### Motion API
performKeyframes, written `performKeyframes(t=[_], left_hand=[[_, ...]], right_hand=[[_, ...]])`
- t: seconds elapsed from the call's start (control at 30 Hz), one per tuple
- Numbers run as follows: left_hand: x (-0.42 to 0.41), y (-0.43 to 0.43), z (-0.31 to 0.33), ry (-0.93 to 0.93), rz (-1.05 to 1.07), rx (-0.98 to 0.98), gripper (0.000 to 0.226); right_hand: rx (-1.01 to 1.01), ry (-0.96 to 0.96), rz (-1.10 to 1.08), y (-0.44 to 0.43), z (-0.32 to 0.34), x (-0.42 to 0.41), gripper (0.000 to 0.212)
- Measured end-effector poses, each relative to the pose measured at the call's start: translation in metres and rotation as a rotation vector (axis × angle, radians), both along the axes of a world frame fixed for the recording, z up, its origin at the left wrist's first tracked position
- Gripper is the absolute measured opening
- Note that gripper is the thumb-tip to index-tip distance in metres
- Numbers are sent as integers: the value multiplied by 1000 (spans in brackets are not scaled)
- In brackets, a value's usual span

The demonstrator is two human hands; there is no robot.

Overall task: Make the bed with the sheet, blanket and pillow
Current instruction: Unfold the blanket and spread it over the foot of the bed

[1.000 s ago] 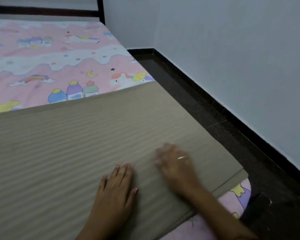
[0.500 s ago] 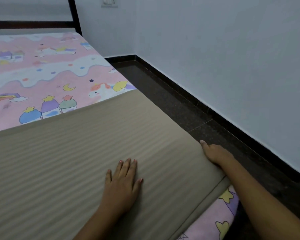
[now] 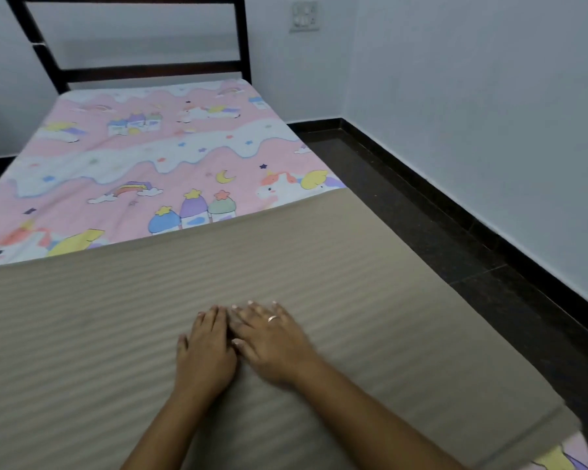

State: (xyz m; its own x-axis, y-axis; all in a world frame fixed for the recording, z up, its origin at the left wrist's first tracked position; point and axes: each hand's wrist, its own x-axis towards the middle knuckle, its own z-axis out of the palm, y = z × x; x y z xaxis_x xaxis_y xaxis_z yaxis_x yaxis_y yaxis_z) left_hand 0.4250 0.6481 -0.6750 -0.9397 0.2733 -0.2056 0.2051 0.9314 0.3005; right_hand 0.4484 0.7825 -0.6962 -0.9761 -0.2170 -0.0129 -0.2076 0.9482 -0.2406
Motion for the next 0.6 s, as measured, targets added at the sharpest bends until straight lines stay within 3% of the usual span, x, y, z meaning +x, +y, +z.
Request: performKeyframes(t=[0.07, 0.17, 0.23, 0.3, 0.43, 0.53, 0.6], left_hand=[[-1, 5, -1, 0, -22, -3, 60], [-1, 20, -2, 2, -83, -6, 59], [-2, 31, -4, 5, -109, -16, 57], [-4, 41, -5, 7, -134, -22, 56], [-12, 54, -5, -11, -163, -15, 56], [-24, 63, -5, -10, -177, -31, 58], [-34, 69, -5, 2, -154, -38, 58]], right_hand=[[48, 20, -34, 34, 1, -9, 67], [140, 3, -273, 120, 3, -7, 81], [242, -14, -462, 180, 8, -1, 73], [221, -73, -643, 230, 15, 4, 57], [152, -214, -1011, 263, 31, -9, 58], [237, 16, -717, 212, 30, -43, 50], [173, 13, -391, 156, 22, -64, 52]])
